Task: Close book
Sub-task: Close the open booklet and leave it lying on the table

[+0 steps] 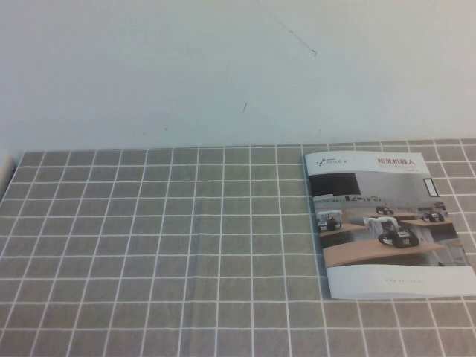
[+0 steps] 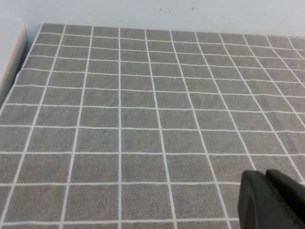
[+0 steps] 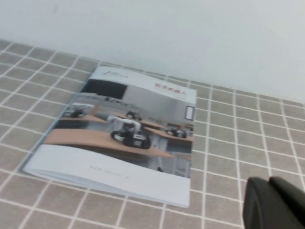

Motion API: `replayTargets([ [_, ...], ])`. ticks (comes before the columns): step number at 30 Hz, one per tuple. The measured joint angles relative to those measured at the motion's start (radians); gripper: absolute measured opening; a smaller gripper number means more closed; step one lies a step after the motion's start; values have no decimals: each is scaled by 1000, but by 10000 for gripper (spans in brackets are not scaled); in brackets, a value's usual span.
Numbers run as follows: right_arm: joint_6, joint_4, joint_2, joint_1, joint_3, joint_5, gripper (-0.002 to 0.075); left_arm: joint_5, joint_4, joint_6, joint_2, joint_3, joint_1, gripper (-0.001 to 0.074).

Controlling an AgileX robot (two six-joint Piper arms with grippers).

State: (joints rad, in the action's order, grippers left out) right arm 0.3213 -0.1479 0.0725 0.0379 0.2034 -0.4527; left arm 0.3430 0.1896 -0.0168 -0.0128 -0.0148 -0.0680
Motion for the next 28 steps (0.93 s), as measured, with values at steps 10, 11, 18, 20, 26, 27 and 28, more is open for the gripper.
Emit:
replayTargets([
  [10,12,-1,-84,-148,-220,80,-3,-2,-2,-15,0,0,0,-2],
  [11,14,1,-84,-150,-220,83,-3,-2,-2,-15,0,0,0,-2],
  [18,-11,8,-84,-150,-220,83,-3,-2,-2,-17,0,0,0,-2],
  [20,-11,8,-84,-150,-220,83,-3,-2,-2,-17,0,0,0,-2],
  [26,-53,8,-84,-153,-220,83,-3,-2,-2,-17,0,0,0,-3],
  [27,-57,8,-84,-157,-220,83,-3,-2,-2,-17,0,0,0,-3],
  [28,-61,8,-84,-165,-220,83,-3,-2,-2,-17,0,0,0,-3],
])
